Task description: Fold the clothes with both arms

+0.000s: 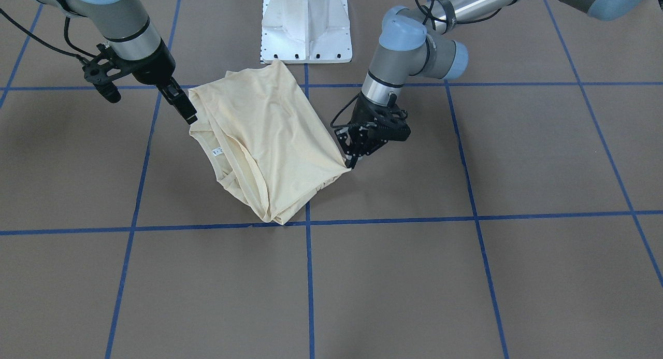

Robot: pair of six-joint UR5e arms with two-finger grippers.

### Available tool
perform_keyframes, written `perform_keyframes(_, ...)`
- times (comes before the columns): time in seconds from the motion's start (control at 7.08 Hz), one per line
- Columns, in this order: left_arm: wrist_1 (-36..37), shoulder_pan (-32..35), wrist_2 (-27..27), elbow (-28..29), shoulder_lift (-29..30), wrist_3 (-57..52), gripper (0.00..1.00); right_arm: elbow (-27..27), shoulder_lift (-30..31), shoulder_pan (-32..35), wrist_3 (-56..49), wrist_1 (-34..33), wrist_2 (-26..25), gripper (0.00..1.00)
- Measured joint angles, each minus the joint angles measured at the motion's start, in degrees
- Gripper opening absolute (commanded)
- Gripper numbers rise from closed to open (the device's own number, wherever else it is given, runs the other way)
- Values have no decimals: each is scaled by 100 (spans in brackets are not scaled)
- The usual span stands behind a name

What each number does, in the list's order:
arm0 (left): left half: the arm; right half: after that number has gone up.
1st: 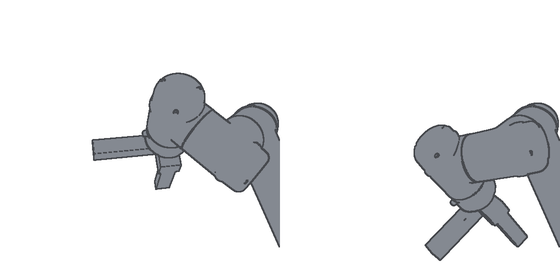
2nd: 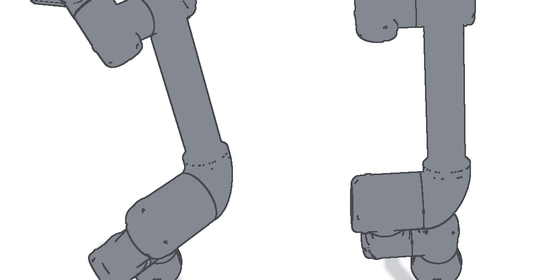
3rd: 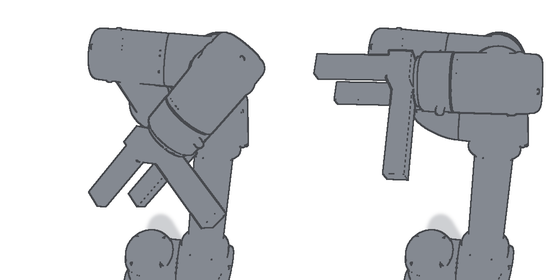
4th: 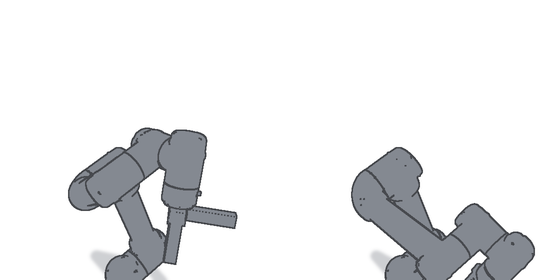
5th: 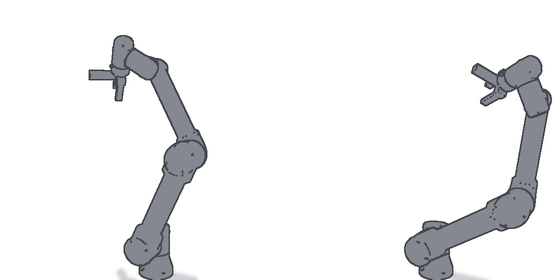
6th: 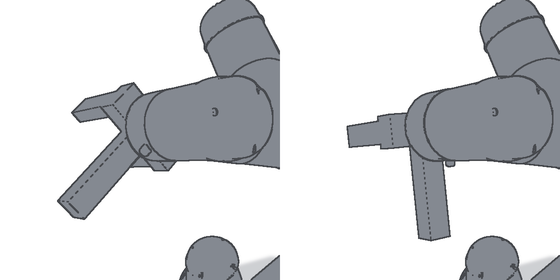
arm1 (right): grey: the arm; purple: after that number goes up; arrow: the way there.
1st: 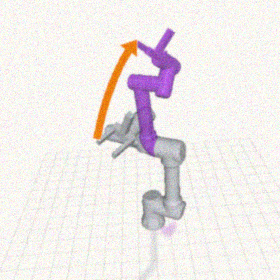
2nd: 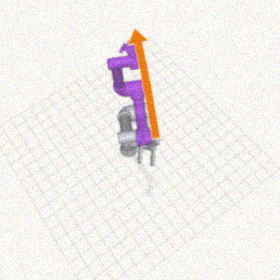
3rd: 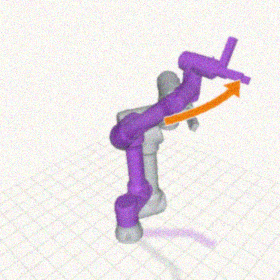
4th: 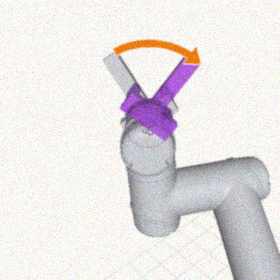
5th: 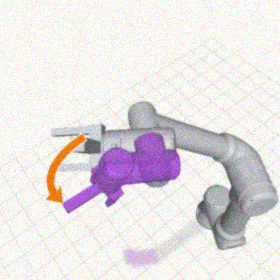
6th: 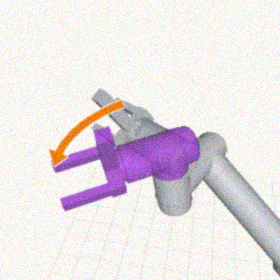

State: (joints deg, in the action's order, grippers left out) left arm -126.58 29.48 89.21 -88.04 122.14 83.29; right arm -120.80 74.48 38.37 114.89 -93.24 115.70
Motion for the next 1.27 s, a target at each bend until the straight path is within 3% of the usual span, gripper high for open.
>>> perform_keyframes(0.28,-949,632,40,1658,828,-468,67,170,-303,-27,36,6,-40,100)
perform_keyframes(0.56,-1155,998,324,2117,1148,-876,72,519,-772,-186,74,17,-137,100)
perform_keyframes(0.85,-908,1098,854,1167,623,-960,71,603,-974,-677,385,39,-609,100)
perform_keyframes(0.99,-718,1113,1021,572,256,-968,71,603,-1022,-1087,793,44,-1103,100)
perform_keyframes(1.27,-574,1119,1105,118,-24,-949,71,619,-1052,-1868,1436,47,-1937,100)
